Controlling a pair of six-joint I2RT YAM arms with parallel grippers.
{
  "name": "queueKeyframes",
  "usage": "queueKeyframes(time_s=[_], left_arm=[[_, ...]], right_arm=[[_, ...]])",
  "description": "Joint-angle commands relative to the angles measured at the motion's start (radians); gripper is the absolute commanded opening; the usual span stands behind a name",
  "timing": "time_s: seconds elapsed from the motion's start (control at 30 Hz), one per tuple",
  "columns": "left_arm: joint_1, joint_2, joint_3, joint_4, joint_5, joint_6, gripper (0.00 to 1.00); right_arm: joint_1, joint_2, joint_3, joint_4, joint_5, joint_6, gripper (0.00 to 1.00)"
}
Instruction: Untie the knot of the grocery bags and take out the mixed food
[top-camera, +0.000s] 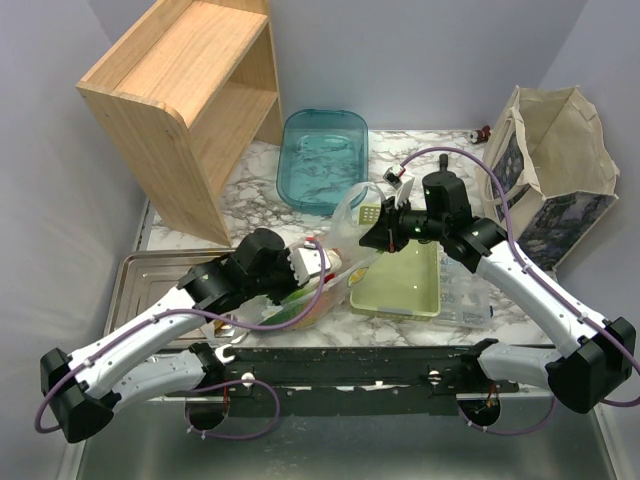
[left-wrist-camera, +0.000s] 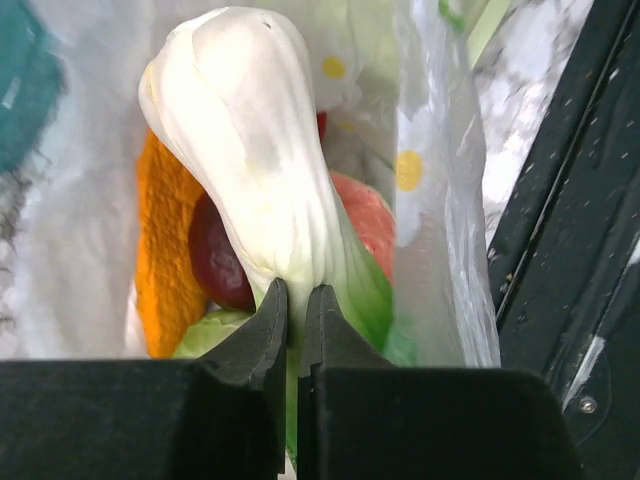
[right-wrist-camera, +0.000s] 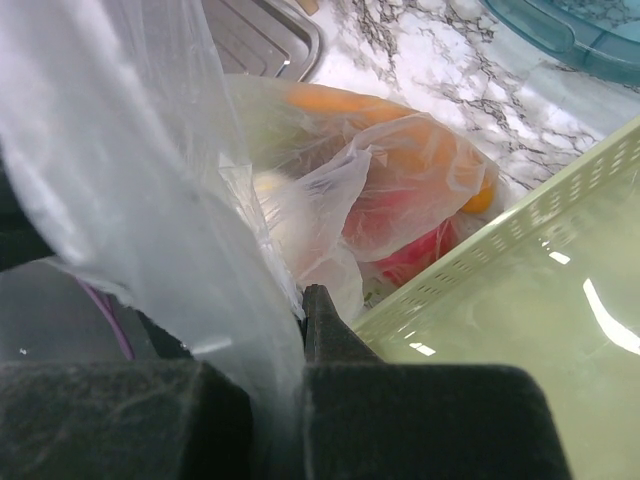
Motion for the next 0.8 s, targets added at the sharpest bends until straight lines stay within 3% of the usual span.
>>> queueKeyframes(time_s=[0.0, 0.2, 0.33, 0.37, 0.4, 0.53, 0.7, 0.77], left_arm=[[0.001, -0.078, 0.051, 0.025, 0.068, -0.014, 0.0], [0.001, -0.105, 0.058, 0.053, 0.012, 0.004, 0.0], [0.002, -0.23, 0.09, 0.091, 0.17, 0.087, 0.0], [0.001, -0.309, 0.107, 0.139, 0.276, 0.099, 0.0], [0.001, -0.306, 0.135, 0.149, 0.276, 0.072, 0.0], [0.034, -0.228, 0.275, 0.226, 0.18, -0.026, 0.0], [0.22, -0.034, 0.511, 0.331, 0.199, -0.214, 0.0], [0.246, 0.057, 0.61, 0.363, 0.139, -0.208, 0.0]], right_arm=[[-0.008, 0.001, 0.001, 0.003, 0.007, -0.014, 0.01], [-0.008, -0.01, 0.004, -0.004, 0.012, -0.019, 0.01], [-0.008, -0.018, 0.001, -0.013, 0.023, -0.013, 0.01], [-0.008, -0.018, -0.012, -0.004, 0.027, 0.007, 0.01], [-0.008, -0.02, -0.016, -0.002, 0.023, 0.009, 0.01], [-0.009, -0.024, -0.037, 0.001, 0.01, 0.01, 0.01], [-0.008, -0.043, -0.07, 0.01, 0.009, 0.019, 0.01], [-0.008, -0.054, -0.084, 0.011, 0.0, 0.023, 0.01]])
